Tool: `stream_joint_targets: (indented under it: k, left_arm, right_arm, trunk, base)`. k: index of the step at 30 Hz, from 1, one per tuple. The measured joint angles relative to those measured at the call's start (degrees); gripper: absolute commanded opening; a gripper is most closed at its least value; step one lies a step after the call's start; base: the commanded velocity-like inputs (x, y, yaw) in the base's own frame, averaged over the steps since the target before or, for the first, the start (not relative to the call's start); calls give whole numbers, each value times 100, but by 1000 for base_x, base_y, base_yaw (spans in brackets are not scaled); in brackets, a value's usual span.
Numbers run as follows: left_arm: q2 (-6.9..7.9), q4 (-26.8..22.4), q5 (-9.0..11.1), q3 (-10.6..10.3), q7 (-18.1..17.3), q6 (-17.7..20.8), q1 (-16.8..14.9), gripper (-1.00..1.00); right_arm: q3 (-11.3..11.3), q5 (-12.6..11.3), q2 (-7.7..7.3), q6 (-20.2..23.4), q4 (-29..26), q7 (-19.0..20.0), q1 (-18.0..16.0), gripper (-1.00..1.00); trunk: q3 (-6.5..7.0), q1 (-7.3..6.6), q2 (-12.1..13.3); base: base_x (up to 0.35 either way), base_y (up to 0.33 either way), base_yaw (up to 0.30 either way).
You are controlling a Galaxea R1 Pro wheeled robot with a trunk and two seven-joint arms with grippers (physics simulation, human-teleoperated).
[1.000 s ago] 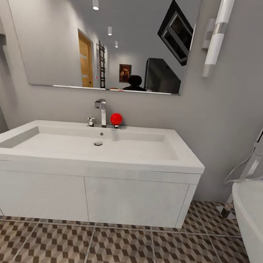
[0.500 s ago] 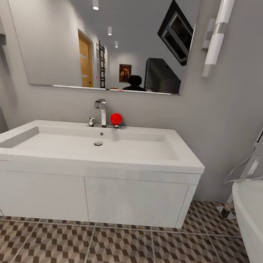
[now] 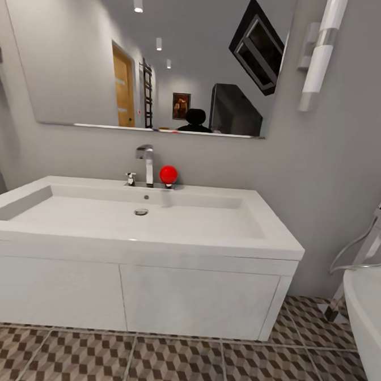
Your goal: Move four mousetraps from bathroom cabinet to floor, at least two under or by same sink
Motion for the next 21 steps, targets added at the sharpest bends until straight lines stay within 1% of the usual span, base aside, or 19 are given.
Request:
stream_joint_targets:
  k: [4,6,19,21]
  left_arm:
    - [7,1,8,1,-5,5,0,-100]
    - [3,0,15,0,-2,6,-1,-100]
    - [-12,-1,17,0,0,1,-4,-100]
    - [-11,0,18,1,0,0,-4,-100]
  right_arm:
    - [0,-1,0,3,-2,2,1,-100]
    - [0,-1,0,1,0,0,0,-100]
    - [0,-1,0,-8,1,-15,0,-100]
    - [0,-6,0,-8,0,-17,0,-100]
  trunk:
    - [0,0,0]
    - [0,0,0]
    - [0,0,0]
    - [0,0,0]
  base:
    - [1,239,0]
    - [0,109,0]
    - [0,12,0]
    - [0,95,0]
